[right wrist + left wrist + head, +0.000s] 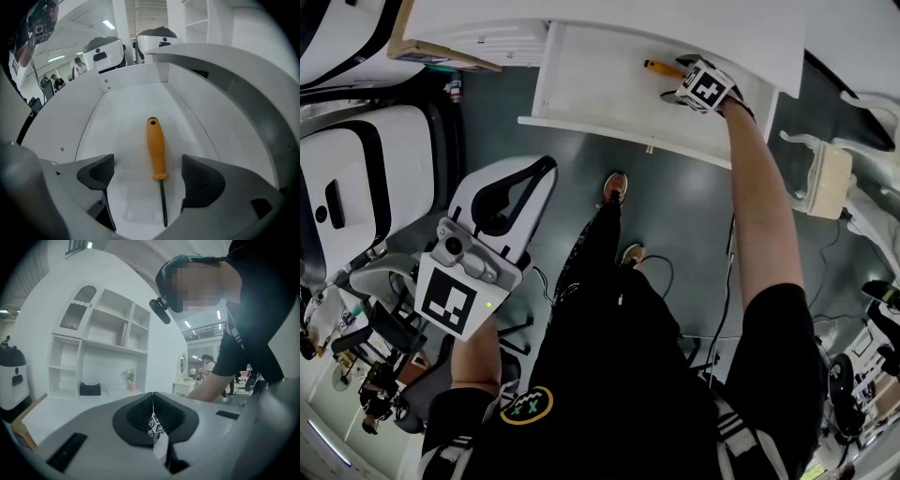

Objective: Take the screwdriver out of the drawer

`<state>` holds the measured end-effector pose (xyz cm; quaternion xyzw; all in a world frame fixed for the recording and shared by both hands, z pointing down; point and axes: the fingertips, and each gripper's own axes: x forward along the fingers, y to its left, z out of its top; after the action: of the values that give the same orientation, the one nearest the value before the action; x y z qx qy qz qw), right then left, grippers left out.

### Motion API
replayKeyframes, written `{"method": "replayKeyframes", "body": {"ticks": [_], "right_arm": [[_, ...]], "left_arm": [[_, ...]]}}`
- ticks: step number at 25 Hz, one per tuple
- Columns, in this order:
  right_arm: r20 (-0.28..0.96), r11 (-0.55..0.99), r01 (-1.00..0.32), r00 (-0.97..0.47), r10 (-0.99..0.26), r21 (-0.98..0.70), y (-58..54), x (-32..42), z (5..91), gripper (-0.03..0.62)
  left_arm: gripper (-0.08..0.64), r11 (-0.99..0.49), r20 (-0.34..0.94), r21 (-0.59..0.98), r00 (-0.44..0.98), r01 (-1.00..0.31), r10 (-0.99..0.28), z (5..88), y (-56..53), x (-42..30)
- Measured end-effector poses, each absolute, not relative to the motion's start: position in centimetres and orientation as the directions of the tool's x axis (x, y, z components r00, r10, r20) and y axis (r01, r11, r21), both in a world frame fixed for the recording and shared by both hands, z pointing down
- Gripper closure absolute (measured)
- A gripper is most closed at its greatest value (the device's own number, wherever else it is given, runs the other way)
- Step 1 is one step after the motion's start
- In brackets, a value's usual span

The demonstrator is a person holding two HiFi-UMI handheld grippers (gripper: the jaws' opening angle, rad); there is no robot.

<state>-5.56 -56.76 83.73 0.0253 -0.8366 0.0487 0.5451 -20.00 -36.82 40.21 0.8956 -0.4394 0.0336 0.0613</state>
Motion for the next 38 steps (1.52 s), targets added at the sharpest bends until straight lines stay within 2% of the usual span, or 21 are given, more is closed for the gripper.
{"method": "replayKeyframes", "body": {"ticks": [3, 6, 9, 11, 18, 27, 38], "right_arm": [[0.912, 0.994, -0.089, -0.409, 0.016, -0.057, -56.8, -5.6, 83.6, 0.145], [0.91, 0.996, -0.066, -0.414, 0.024, -0.057, -56.7, -5.7, 83.3, 0.256], [0.906, 0.998, -0.052, -0.423, 0.015, -0.04, -56.7, -6.0, 82.8, 0.325], [0.903, 0.999, -0.042, -0.428, -0.018, 0.0, -57.1, -6.3, 82.1, 0.486], [0.904, 0.998, -0.05, -0.426, -0.045, 0.026, -57.3, -6.2, 82.0, 0.488], [0.865, 0.989, -0.14, -0.489, -0.109, 0.045, -57.3, -6.5, 80.1, 0.489], [0.725, 0.959, -0.253, -0.636, -0.266, 0.13, -56.4, -6.2, 71.4, 0.489]], "left_arm": [[0.54, -0.607, 0.115, 0.083, 0.612, -0.791, -0.782, 40.3, -36.8, -20.0], [0.54, -0.606, 0.115, 0.086, 0.612, -0.791, -0.782, 40.3, -36.7, -19.9], [0.54, -0.608, 0.115, 0.088, 0.614, -0.789, -0.781, 40.1, -36.9, -19.9], [0.54, -0.61, 0.112, 0.088, 0.617, -0.787, -0.779, 40.0, -37.0, -19.8], [0.54, -0.613, 0.115, 0.09, 0.62, -0.785, -0.776, 40.2, -37.0, -19.8], [0.54, -0.626, 0.108, 0.087, 0.632, -0.775, -0.767, 40.0, -36.9, -19.6], [0.54, -0.648, 0.07, 0.068, 0.651, -0.759, -0.756, 38.4, -35.2, -17.5]]}}
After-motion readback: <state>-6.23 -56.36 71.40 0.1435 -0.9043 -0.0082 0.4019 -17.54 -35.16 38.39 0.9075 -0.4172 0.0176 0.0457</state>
